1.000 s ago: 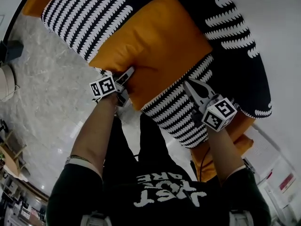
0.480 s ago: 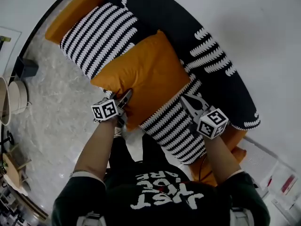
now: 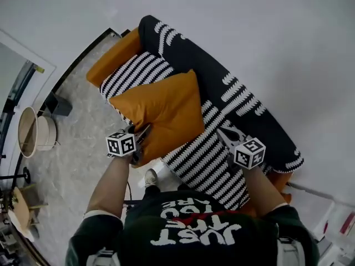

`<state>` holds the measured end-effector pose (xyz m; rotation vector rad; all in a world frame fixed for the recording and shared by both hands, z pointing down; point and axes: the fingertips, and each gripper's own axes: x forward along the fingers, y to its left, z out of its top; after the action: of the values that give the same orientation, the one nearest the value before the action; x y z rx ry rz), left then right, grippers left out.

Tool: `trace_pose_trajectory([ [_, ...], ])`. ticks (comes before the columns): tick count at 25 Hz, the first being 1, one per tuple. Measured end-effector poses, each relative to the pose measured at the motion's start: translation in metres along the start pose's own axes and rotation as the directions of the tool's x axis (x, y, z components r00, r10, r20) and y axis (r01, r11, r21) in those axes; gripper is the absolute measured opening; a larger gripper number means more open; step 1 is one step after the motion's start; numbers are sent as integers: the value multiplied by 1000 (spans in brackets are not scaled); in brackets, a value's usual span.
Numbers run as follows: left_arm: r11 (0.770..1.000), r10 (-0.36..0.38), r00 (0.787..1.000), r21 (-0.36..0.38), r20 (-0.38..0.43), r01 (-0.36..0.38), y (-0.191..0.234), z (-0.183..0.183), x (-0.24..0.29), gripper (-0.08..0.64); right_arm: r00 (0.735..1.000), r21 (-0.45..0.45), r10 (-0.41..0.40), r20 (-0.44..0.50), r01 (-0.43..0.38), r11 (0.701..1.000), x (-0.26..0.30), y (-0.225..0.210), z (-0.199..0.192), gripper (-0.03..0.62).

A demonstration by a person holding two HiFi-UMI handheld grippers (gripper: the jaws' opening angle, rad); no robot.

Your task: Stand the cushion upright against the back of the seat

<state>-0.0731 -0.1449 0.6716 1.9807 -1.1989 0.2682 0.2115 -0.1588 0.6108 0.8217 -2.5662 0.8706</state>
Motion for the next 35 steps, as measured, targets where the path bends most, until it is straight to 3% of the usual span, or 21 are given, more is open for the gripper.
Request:
trace_pose_trajectory([
  [4, 985, 37, 999, 170, -28, -32, -18, 40, -38, 118, 1000, -27, 13, 14, -13, 1000, -21, 11, 16, 23],
  [7, 958, 58, 997, 284, -57, -40, -22, 80, -62, 118, 999, -53, 13, 41, -11, 999, -31, 14, 35, 23],
  [10, 915, 82, 992, 401, -96, -37, -25, 126, -81, 118, 998, -83, 15, 68, -9, 997, -40, 16, 56, 23],
  [15, 825, 126, 976, 564, -178, -4, -34, 184, -99, 118, 994, -135, 17, 105, -3, 991, -49, 18, 84, 23],
  [20, 746, 176, 956, 665, -236, 27, -23, 238, -103, 120, 991, -163, 7, 136, 16, 986, -41, 18, 115, 23],
  [26, 646, 256, 923, 761, -286, 57, 20, 303, -94, 123, 992, -202, -6, 126, 32, 979, -7, 23, 142, 23],
  [31, 565, 306, 896, 819, -322, 102, 77, 348, -71, 124, 993, -213, -20, 118, 45, 976, 51, 21, 171, 23],
  [35, 495, 293, 877, 845, -380, 200, 129, 381, -37, 124, 993, -207, -42, 108, 64, 976, 119, 19, 199, 23],
])
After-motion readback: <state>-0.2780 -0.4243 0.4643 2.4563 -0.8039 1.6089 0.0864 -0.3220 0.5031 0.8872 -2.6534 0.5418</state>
